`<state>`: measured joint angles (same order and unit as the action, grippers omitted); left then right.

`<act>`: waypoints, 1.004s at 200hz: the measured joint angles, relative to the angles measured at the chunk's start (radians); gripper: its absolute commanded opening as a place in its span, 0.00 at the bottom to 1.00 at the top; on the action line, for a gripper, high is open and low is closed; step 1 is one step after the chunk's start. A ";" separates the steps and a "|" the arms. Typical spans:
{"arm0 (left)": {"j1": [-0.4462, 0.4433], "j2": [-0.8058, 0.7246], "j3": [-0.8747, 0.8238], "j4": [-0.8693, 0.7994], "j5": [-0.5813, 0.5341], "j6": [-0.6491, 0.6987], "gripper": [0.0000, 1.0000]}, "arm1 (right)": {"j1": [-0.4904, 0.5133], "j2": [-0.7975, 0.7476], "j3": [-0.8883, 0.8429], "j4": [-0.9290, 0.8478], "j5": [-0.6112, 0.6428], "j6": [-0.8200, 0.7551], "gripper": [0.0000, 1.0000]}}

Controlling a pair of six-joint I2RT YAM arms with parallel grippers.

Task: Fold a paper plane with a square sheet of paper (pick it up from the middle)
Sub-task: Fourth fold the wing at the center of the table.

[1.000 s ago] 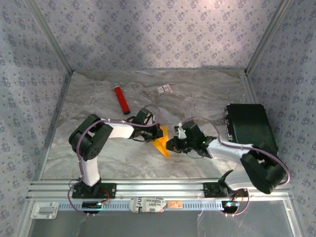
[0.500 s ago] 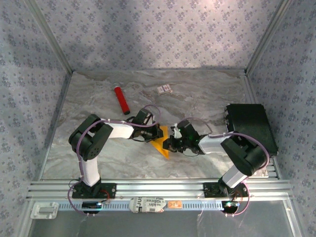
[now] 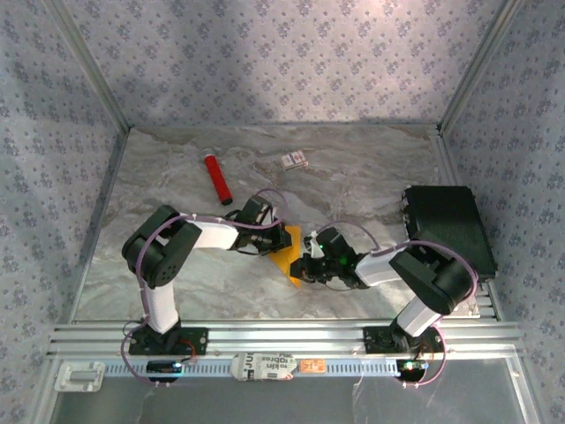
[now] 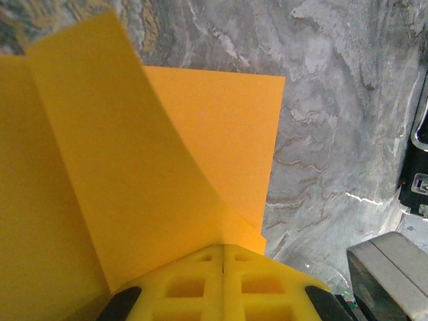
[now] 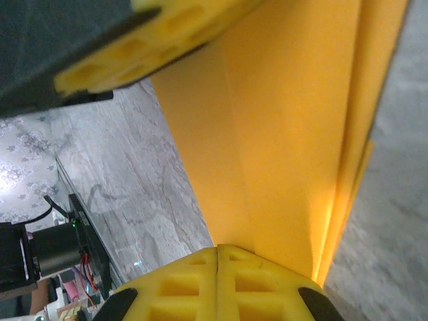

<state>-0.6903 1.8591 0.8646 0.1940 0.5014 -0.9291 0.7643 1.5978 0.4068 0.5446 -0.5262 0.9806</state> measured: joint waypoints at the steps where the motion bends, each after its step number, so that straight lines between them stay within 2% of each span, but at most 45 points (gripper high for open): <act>1: 0.000 0.000 0.000 0.000 0.000 0.000 0.04 | 0.000 -0.001 0.000 -0.001 0.000 0.000 0.05; 150: 0.000 -0.018 -0.033 0.036 -0.028 -0.027 0.04 | 0.047 -0.174 -0.090 -0.166 0.014 -0.010 0.05; 201: 0.000 -0.078 -0.110 0.084 -0.117 -0.072 0.04 | -0.044 -0.351 -0.052 -0.341 0.019 -0.059 0.06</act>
<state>-0.6903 1.7813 0.7547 0.2775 0.3847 -1.0016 0.7204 1.2472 0.3550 0.2035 -0.5068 0.9215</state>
